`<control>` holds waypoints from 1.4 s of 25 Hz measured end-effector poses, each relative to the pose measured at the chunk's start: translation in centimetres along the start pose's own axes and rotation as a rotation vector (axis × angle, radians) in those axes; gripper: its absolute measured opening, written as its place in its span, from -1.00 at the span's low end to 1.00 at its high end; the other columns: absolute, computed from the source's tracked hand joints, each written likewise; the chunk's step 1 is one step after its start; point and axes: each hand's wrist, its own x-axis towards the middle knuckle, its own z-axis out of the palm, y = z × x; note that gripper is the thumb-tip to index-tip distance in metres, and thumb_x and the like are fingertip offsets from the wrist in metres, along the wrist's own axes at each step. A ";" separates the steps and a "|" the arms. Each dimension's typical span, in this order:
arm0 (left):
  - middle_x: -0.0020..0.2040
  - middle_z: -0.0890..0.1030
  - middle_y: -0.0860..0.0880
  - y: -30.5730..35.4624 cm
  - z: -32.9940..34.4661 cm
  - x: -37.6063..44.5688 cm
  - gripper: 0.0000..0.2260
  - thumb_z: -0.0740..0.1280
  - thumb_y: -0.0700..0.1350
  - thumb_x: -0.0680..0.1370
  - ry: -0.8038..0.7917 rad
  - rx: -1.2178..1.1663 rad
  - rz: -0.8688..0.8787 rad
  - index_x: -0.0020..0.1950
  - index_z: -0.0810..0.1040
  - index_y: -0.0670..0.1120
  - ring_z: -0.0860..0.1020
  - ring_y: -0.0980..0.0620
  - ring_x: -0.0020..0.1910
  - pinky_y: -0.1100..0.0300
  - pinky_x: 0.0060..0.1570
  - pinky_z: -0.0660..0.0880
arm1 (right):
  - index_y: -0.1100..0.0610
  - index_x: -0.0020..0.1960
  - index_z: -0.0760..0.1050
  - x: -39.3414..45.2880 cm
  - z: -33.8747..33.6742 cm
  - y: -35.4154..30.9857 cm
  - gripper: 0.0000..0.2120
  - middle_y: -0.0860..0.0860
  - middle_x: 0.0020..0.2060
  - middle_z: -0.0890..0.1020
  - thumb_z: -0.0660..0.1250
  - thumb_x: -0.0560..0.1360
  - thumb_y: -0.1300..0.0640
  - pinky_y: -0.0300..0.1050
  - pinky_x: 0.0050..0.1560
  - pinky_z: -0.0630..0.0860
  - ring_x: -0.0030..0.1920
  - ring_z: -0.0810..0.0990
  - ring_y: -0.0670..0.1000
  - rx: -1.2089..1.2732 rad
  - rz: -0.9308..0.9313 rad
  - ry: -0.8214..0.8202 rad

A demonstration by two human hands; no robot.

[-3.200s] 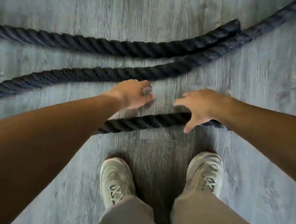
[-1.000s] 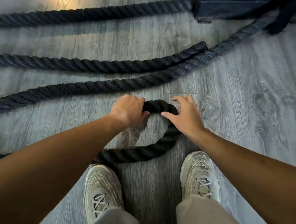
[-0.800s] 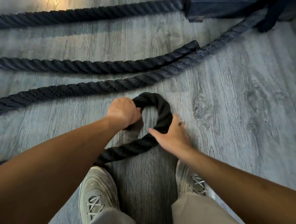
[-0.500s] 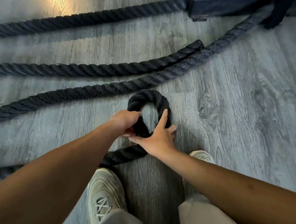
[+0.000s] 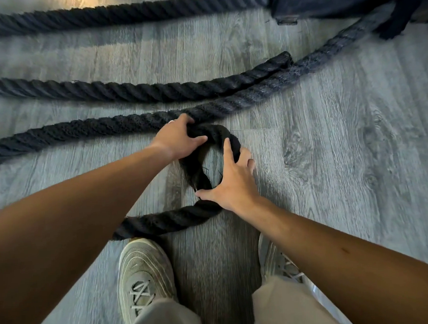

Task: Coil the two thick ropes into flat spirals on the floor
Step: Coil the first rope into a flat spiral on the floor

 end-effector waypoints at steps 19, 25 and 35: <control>-0.12 0.64 -0.09 -3.4 3.9 -5.2 -0.64 0.38 0.17 0.51 0.197 -0.326 -0.354 0.07 0.32 -0.01 0.68 -0.13 -0.25 -0.04 -0.19 0.65 | -0.01 0.62 -0.02 -2.7 -1.0 3.8 0.21 0.10 0.49 0.33 0.55 0.21 -0.38 0.17 0.42 0.37 0.44 0.39 0.16 0.253 0.189 -0.001; -0.01 0.48 -0.07 -2.1 -0.1 -1.7 -0.31 0.57 0.22 0.34 0.054 0.201 -0.179 0.25 0.36 -0.11 0.58 -0.17 0.02 0.05 -0.15 0.46 | 0.09 0.58 0.12 -1.8 -1.1 4.5 0.04 0.07 0.45 0.42 0.51 0.32 -0.32 0.14 0.40 0.40 0.43 0.43 0.12 0.212 0.067 0.064; 0.20 0.65 0.01 -1.8 -1.3 -2.3 -0.21 0.58 0.15 0.38 -0.122 0.241 -0.112 0.51 0.28 0.13 0.66 0.05 -0.49 0.21 -0.27 0.60 | -0.16 0.40 0.45 -1.2 -2.1 4.8 -0.22 -0.22 0.25 0.59 0.54 0.25 -0.33 -0.13 0.31 0.49 0.21 0.56 -0.18 0.486 0.113 0.129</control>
